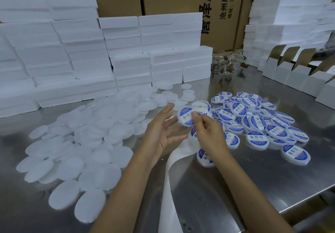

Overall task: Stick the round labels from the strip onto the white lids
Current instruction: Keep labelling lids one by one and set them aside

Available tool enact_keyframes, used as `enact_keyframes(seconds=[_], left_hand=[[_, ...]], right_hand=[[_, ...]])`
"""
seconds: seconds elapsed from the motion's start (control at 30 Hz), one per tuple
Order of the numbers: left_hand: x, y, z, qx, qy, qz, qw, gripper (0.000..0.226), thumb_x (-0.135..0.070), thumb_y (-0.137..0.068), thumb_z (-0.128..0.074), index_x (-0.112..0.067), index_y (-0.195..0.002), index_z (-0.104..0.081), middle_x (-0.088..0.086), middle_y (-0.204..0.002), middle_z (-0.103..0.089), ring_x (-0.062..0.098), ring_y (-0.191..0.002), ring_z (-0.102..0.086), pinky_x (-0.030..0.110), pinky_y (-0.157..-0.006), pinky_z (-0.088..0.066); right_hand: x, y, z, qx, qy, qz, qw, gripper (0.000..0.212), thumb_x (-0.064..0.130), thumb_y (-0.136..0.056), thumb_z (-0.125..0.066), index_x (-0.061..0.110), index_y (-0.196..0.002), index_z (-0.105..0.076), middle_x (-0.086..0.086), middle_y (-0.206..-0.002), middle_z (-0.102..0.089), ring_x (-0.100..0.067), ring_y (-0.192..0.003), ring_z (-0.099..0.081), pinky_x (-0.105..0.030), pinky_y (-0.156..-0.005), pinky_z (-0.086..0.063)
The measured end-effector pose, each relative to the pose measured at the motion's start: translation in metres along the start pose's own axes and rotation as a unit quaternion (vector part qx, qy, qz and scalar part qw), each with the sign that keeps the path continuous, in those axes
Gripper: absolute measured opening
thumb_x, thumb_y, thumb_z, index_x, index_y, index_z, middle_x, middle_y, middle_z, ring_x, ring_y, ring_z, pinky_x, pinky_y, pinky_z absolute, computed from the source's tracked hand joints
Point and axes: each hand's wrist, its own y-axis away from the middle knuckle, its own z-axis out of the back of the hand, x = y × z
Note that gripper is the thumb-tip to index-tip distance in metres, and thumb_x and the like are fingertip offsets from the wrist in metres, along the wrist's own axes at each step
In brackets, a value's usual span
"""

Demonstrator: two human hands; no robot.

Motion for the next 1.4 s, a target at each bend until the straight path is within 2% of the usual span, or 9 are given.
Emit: enact_keyframes(seconds=[0.17,0.27,0.57,0.7,0.87,1.1,1.17,1.27,1.4], left_hand=[[0.001,-0.004,0.005,-0.029,-0.034,0.005,0.999,0.041,-0.034,-0.102,-0.055,-0.022,-0.141,-0.053,0.013,-0.125,-0.071,0.034,-0.103,-0.073,0.046,-0.079,-0.062],[0.004,-0.006,0.008,-0.05,-0.053,0.005,0.997,0.033,-0.029,-0.103,-0.053,-0.02,-0.135,-0.057,0.012,-0.119,-0.073,0.034,-0.1,-0.074,0.045,-0.076,-0.063],[0.012,-0.012,0.022,-0.094,-0.084,0.004,0.992,0.025,-0.021,-0.102,-0.05,-0.018,-0.121,-0.065,0.008,-0.103,-0.078,0.029,-0.088,-0.076,0.035,-0.064,-0.061],[0.014,-0.016,0.025,-0.124,-0.079,0.006,0.989,0.021,-0.017,-0.102,-0.049,-0.014,-0.115,-0.066,0.009,-0.095,-0.079,0.026,-0.077,-0.076,0.032,-0.058,-0.06],[0.013,-0.02,0.031,-0.218,-0.074,-0.008,0.973,0.025,-0.007,-0.101,-0.043,-0.008,-0.115,-0.063,0.013,-0.093,-0.074,0.026,-0.078,-0.07,0.033,-0.061,-0.063],[0.011,-0.021,0.037,-0.278,-0.063,-0.041,0.958,0.028,-0.003,-0.099,-0.041,-0.009,-0.12,-0.058,0.015,-0.11,-0.066,0.022,-0.087,-0.063,0.038,-0.086,-0.059],[0.01,-0.022,0.038,-0.285,-0.057,-0.041,0.956,0.027,-0.003,-0.099,-0.04,-0.011,-0.119,-0.057,0.014,-0.109,-0.064,0.022,-0.09,-0.063,0.041,-0.089,-0.058],[0.009,-0.023,0.039,-0.294,-0.06,-0.04,0.953,0.028,-0.005,-0.1,-0.039,-0.014,-0.12,-0.057,0.011,-0.107,-0.065,0.024,-0.093,-0.065,0.034,-0.081,-0.059],[0.009,-0.024,0.042,-0.293,-0.062,-0.033,0.954,0.027,-0.006,-0.1,-0.04,-0.014,-0.119,-0.058,0.011,-0.109,-0.066,0.021,-0.09,-0.066,0.031,-0.075,-0.059]], right_hand=[[-0.019,-0.028,0.035,-0.165,0.005,-0.081,0.983,0.057,0.048,-0.103,-0.043,0.0,-0.082,-0.065,-0.009,-0.066,-0.061,-0.012,-0.058,-0.051,-0.031,-0.058,-0.041],[-0.032,-0.043,0.056,-0.232,0.0,-0.118,0.966,0.054,0.042,-0.105,-0.042,0.002,-0.086,-0.073,0.002,-0.059,-0.056,-0.013,-0.057,-0.05,-0.032,-0.063,-0.039],[-0.043,-0.057,0.063,-0.209,-0.015,-0.159,0.965,0.05,0.04,-0.105,-0.041,0.007,-0.091,-0.076,-0.005,-0.062,-0.062,-0.022,-0.061,-0.056,-0.043,-0.073,-0.052],[-0.049,-0.059,0.063,-0.198,0.025,-0.143,0.969,0.049,0.037,-0.106,-0.04,0.006,-0.092,-0.076,-0.002,-0.062,-0.061,-0.019,-0.064,-0.056,-0.033,-0.068,-0.044],[-0.038,-0.047,0.057,-0.208,0.113,-0.033,0.971,0.044,0.029,-0.104,-0.046,0.0,-0.075,-0.064,-0.006,-0.065,-0.061,-0.015,-0.059,-0.053,-0.032,-0.057,-0.038],[0.003,-0.034,-0.009,0.012,0.192,0.18,0.965,0.013,0.025,-0.096,-0.058,0.015,-0.09,-0.064,0.006,-0.08,-0.064,-0.012,-0.072,-0.057,-0.026,-0.063,-0.039],[0.007,-0.045,-0.031,0.091,0.203,0.153,0.963,0.018,0.026,-0.095,-0.061,0.013,-0.106,-0.063,0.001,-0.101,-0.066,-0.017,-0.094,-0.06,-0.028,-0.076,-0.042],[0.003,-0.064,-0.06,0.165,0.216,0.036,0.962,0.054,0.042,-0.092,-0.065,0.012,-0.133,-0.047,-0.01,-0.132,-0.057,-0.028,-0.123,-0.051,-0.033,-0.092,-0.041],[-0.015,-0.074,-0.085,0.161,0.224,-0.013,0.961,0.073,0.052,-0.086,-0.068,0.016,-0.141,-0.037,-0.014,-0.137,-0.054,-0.03,-0.126,-0.049,-0.036,-0.093,-0.043]])
